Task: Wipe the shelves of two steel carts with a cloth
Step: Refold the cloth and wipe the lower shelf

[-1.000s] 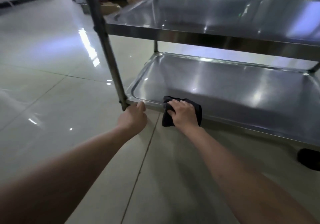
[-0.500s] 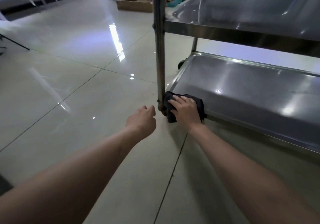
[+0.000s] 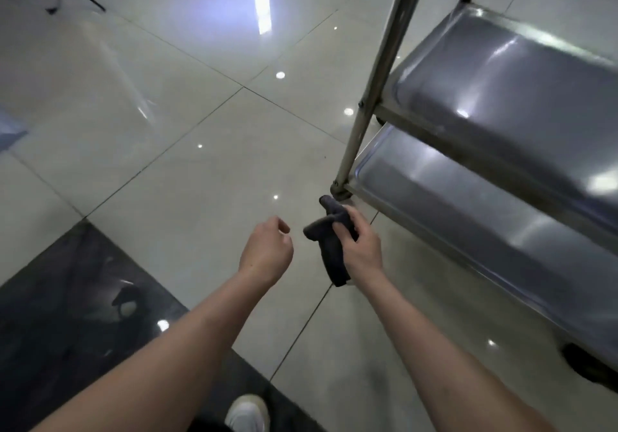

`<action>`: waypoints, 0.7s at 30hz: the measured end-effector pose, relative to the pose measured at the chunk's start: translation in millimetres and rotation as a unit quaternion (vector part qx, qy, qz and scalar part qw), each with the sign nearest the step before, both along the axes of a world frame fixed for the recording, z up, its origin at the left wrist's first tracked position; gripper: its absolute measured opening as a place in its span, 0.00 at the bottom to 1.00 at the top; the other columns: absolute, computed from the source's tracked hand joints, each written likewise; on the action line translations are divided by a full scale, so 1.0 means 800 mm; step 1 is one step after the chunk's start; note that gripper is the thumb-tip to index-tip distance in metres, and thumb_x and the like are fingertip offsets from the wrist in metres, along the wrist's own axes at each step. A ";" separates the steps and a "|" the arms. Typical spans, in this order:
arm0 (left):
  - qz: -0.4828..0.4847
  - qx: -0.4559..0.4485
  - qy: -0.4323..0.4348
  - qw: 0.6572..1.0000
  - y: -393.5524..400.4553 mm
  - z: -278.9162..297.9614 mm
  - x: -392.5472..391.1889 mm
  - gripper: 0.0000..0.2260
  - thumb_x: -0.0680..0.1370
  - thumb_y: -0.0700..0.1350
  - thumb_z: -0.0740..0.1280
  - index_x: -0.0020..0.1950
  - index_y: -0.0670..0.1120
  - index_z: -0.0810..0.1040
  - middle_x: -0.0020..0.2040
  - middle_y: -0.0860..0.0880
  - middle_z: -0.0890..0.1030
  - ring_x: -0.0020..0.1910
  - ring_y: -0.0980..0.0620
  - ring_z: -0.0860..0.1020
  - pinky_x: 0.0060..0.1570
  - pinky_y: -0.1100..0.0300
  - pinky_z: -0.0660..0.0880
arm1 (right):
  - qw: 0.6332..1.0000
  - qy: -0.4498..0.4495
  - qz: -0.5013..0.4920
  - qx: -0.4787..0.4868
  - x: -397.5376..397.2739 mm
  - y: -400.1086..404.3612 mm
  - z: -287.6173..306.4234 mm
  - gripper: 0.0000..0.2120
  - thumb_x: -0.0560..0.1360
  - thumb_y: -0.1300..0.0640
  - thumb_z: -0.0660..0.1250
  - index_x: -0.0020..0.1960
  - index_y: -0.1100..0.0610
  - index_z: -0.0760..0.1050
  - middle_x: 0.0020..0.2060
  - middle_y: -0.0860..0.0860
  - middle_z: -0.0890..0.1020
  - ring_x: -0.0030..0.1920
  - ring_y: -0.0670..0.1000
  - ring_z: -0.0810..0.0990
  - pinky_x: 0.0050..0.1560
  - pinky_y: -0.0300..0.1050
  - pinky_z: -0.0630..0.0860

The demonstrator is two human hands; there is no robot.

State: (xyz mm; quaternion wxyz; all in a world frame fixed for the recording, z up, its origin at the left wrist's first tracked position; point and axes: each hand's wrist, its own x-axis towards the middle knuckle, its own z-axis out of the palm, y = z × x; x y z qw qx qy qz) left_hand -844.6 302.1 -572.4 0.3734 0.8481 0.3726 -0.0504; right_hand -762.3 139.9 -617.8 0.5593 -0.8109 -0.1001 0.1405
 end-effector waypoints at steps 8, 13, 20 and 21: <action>0.063 -0.054 0.011 0.997 0.054 0.305 -0.043 0.10 0.81 0.41 0.57 0.57 0.48 0.75 0.52 0.47 0.79 0.48 0.48 0.78 0.42 0.55 0.73 | 0.996 0.086 0.029 0.000 -0.059 0.039 0.322 0.16 0.83 0.54 0.68 0.70 0.46 0.77 0.64 0.40 0.82 0.66 0.42 0.78 0.71 0.48 0.74; 0.058 -0.086 -0.001 0.995 0.097 0.516 -0.037 0.09 0.81 0.40 0.57 0.58 0.47 0.75 0.53 0.47 0.78 0.47 0.51 0.77 0.38 0.58 0.71 | 0.994 0.101 -0.003 0.028 -0.067 0.071 0.544 0.14 0.84 0.55 0.66 0.68 0.44 0.77 0.62 0.40 0.82 0.65 0.41 0.78 0.66 0.43 0.75; 0.025 -0.094 -0.058 0.994 0.163 0.723 -0.010 0.09 0.81 0.41 0.58 0.57 0.47 0.76 0.50 0.47 0.80 0.44 0.50 0.78 0.37 0.58 0.71 | 0.989 0.082 -0.078 0.092 -0.047 0.135 0.762 0.12 0.85 0.54 0.66 0.66 0.44 0.72 0.63 0.44 0.82 0.62 0.40 0.80 0.58 0.37 0.76; 0.020 -0.088 -0.067 0.994 0.172 0.743 -0.002 0.10 0.81 0.41 0.58 0.58 0.47 0.76 0.50 0.47 0.80 0.44 0.51 0.78 0.36 0.58 0.70 | 0.987 0.081 -0.089 0.105 -0.039 0.142 0.781 0.12 0.85 0.54 0.66 0.66 0.46 0.71 0.62 0.45 0.83 0.61 0.40 0.81 0.57 0.38 0.77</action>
